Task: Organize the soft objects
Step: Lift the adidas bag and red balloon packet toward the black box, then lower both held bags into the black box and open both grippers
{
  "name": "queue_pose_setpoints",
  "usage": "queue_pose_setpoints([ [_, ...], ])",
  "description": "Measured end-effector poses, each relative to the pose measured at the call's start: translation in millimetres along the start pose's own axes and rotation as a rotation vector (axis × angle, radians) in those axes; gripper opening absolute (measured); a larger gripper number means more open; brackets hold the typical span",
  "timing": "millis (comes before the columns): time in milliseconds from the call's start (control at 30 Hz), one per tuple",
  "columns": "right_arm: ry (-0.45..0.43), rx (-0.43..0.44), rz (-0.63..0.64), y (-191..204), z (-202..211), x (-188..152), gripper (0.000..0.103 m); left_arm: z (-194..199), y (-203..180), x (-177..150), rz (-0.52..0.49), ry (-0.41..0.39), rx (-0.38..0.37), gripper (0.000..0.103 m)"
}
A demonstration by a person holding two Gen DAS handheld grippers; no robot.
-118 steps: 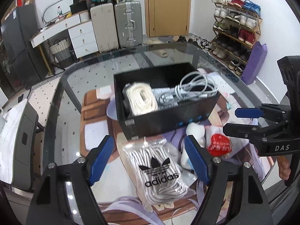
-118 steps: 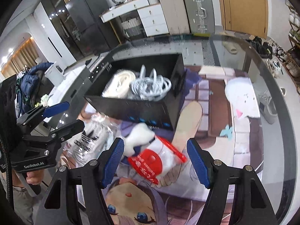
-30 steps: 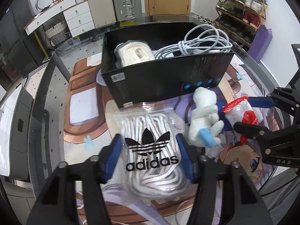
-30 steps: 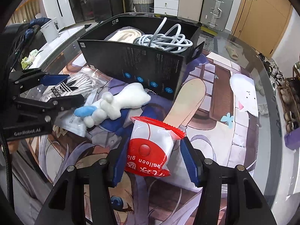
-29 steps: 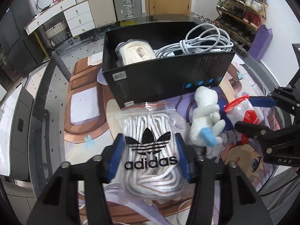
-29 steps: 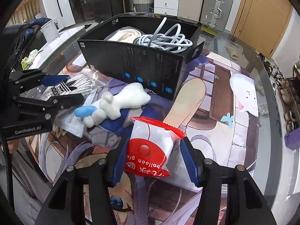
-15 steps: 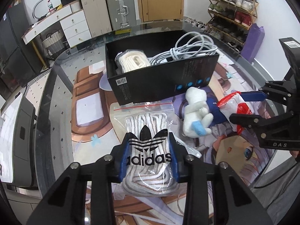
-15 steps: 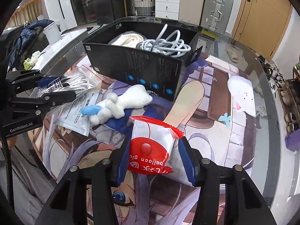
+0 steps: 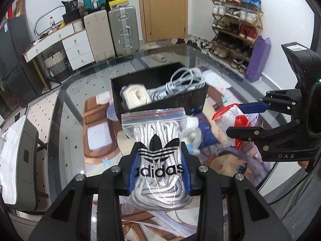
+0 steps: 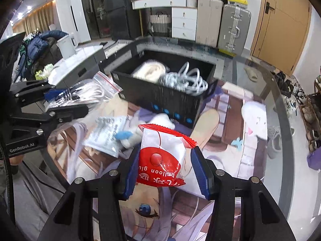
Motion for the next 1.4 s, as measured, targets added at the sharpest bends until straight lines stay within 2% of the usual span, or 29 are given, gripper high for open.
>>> queue_pose_setpoints([
  [300, -0.134, -0.040, -0.014, -1.4, 40.4, 35.3, 0.051, 25.5, -0.1, 31.6, 0.041, -0.091, -0.022, 0.035],
  [467, -0.205, -0.075, -0.023, -0.8, 56.1, 55.2, 0.051, 40.1, -3.0, 53.8, 0.052, -0.170, -0.022, 0.035],
  [567, -0.233, -0.092, -0.022, -0.6, 60.6, 64.5, 0.051, 41.7, -7.8, 63.3, 0.034, -0.217, -0.033, 0.035],
  [700, -0.261, -0.111, -0.029, -3.7, 60.0, 76.9, 0.051, 34.5, -4.5, 75.0, 0.045, -0.235, -0.030, 0.035],
  [867, -0.279, -0.134, -0.032, -11.2, 52.8, 89.9, 0.051, 21.7, 5.8, 87.4, 0.053, -0.263, 0.031, 0.035],
  [1067, -0.308, -0.112, -0.069, -28.9, 35.7, 103.2, 0.051, 5.0, 20.4, 97.0, 0.102, -0.265, 0.046, 0.035],
  [1267, -0.285, -0.131, -0.100, -47.1, 12.6, 114.8, 0.051, -12.0, 29.0, 107.1, 0.125, -0.270, 0.061, 0.035],
  [1400, -0.236, -0.130, -0.112, -56.0, -5.5, 115.4, 0.051, -29.6, 33.9, 104.1, 0.143, -0.230, 0.065, 0.035],
])
Point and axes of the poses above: each gripper's, at about its wrist camera, not at the fingertips, and z roughly against the way its jaws point, y to its left, x to its top, the point moved 4 cm from there along -z, roughly the way its jaws point, and after that the axes turned 9 degrees about z, right-handed, at the moved point
